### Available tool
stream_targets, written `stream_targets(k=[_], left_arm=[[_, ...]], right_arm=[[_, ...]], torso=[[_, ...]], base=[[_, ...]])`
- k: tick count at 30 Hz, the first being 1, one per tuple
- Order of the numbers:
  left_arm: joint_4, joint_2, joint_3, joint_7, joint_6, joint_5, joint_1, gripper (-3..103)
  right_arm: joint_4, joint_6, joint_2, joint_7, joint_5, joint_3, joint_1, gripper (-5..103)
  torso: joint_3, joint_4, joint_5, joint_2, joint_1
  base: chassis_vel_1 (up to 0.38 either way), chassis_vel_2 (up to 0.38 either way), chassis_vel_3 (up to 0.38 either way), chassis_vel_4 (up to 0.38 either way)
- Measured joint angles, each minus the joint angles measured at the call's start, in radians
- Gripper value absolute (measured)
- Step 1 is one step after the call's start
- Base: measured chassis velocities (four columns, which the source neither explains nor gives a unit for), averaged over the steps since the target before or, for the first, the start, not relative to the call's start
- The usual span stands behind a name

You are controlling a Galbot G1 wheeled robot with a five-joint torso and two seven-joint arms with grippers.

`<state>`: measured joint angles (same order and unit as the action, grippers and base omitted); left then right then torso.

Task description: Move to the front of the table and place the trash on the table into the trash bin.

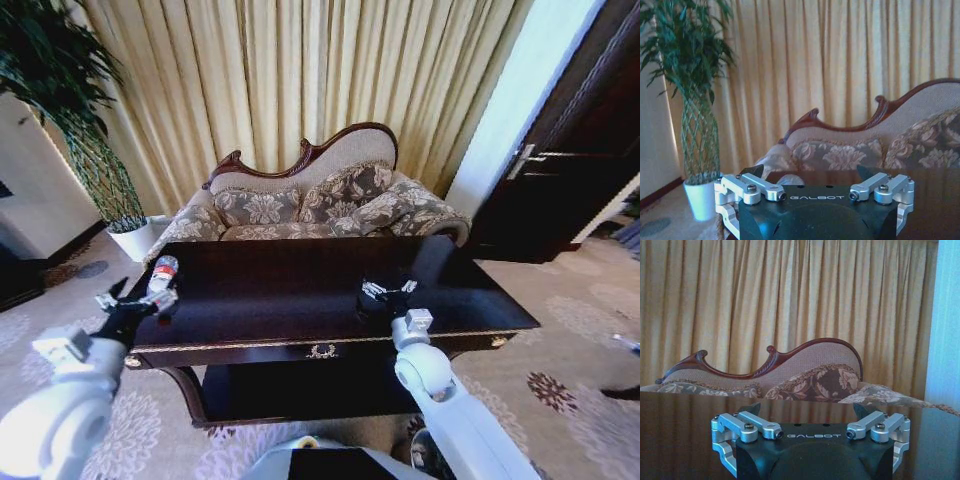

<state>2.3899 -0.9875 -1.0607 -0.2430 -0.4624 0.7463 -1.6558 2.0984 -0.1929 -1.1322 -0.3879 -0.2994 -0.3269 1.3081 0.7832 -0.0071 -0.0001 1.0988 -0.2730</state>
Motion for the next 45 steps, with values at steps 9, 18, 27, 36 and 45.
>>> stream_targets(k=[9,18,27,36,45], left_arm=[[-0.107,0.077,0.025,-0.138,-0.134,0.110,0.096,100],[-0.215,0.136,0.115,-0.183,-0.205,0.196,0.229,100],[-0.235,0.143,0.183,-0.217,-0.231,0.215,0.277,100],[-0.266,0.148,0.212,-0.219,-0.240,0.220,0.295,100],[-0.266,0.132,0.226,-0.238,-0.243,0.228,0.298,92]], right_arm=[[-0.023,-0.016,0.005,-0.023,-0.013,0.010,-0.019,100],[-0.041,-0.022,0.003,-0.029,-0.020,0.023,-0.034,100],[-0.045,-0.019,0.014,-0.029,-0.016,0.016,-0.021,100],[-0.047,-0.006,0.015,-0.034,-0.008,0.004,-0.007,100],[-0.049,0.011,0.009,-0.039,-0.005,0.004,-0.002,100]], torso=[[0.000,0.0004,-0.0001,0.000,0.000],[0.000,0.0000,-0.0001,0.000,0.000],[0.000,0.0000,0.0002,0.000,0.000],[0.000,0.0001,0.0001,0.000,0.000],[0.000,0.0002,0.0001,0.000,0.000]], base=[[0.000,0.000,0.000,0.000],[0.000,0.000,0.000,0.000],[0.000,0.000,0.000,0.000],[0.000,0.000,0.000,0.000],[0.000,0.000,0.000,0.000]])
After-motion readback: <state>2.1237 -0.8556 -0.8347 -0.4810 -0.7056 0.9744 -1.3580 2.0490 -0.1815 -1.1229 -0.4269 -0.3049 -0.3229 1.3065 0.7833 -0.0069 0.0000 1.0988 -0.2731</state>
